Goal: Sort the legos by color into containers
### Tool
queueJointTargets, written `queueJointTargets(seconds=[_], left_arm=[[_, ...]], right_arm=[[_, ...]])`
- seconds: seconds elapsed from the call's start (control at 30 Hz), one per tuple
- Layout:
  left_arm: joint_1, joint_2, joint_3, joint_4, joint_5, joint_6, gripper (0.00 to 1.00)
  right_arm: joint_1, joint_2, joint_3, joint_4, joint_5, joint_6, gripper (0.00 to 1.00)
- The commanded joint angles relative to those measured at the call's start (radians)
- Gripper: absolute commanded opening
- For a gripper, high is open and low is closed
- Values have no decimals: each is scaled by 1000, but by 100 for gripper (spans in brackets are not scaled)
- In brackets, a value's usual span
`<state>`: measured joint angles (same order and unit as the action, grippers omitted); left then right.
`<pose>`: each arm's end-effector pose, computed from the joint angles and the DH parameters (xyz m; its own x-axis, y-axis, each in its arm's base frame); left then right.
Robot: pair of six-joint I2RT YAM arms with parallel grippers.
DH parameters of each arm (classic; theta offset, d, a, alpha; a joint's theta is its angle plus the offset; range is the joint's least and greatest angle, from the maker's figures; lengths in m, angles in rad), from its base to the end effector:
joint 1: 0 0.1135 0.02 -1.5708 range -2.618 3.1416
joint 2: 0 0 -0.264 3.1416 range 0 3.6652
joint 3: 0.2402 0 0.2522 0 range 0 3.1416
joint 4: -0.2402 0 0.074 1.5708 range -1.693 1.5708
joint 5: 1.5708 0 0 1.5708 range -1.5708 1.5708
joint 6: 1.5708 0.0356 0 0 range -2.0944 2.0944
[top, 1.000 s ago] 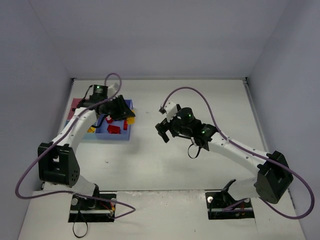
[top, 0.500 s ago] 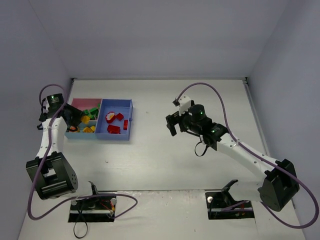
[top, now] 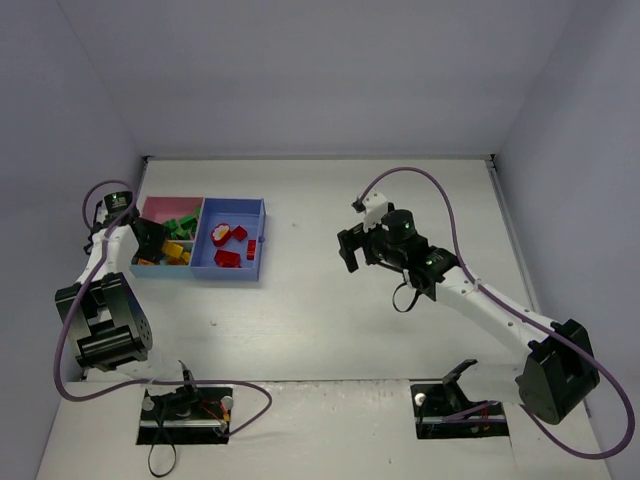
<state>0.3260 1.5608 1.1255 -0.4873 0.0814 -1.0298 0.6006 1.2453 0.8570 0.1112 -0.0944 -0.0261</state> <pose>0.3144 0.1032 0.2413 -0.1552 -0.9543 -0.2554 -0.7878 0.2755 -0.5509 0.2376 0.1668 0.2965 -0.2090 -0.1746 -0.9622 -0.6431 0.7658 0.0007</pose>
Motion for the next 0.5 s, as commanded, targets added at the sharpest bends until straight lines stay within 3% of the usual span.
queueJointTargets(seconds=[0.0, 0.2, 0.37, 0.47], left_arm=[[7, -18, 46, 41, -22, -47, 41], [7, -39, 43, 0, -29, -55, 59], [7, -114, 30, -13, -14, -47, 60], [5, -174, 55, -54, 9, 40, 60]], right_arm=[[-12, -30, 8, 54, -10, 5, 100], [-18, -21, 17, 54, -8, 3, 100], [-21, -23, 27, 51, -4, 11, 100], [-30, -30, 39, 47, 5, 26, 100]])
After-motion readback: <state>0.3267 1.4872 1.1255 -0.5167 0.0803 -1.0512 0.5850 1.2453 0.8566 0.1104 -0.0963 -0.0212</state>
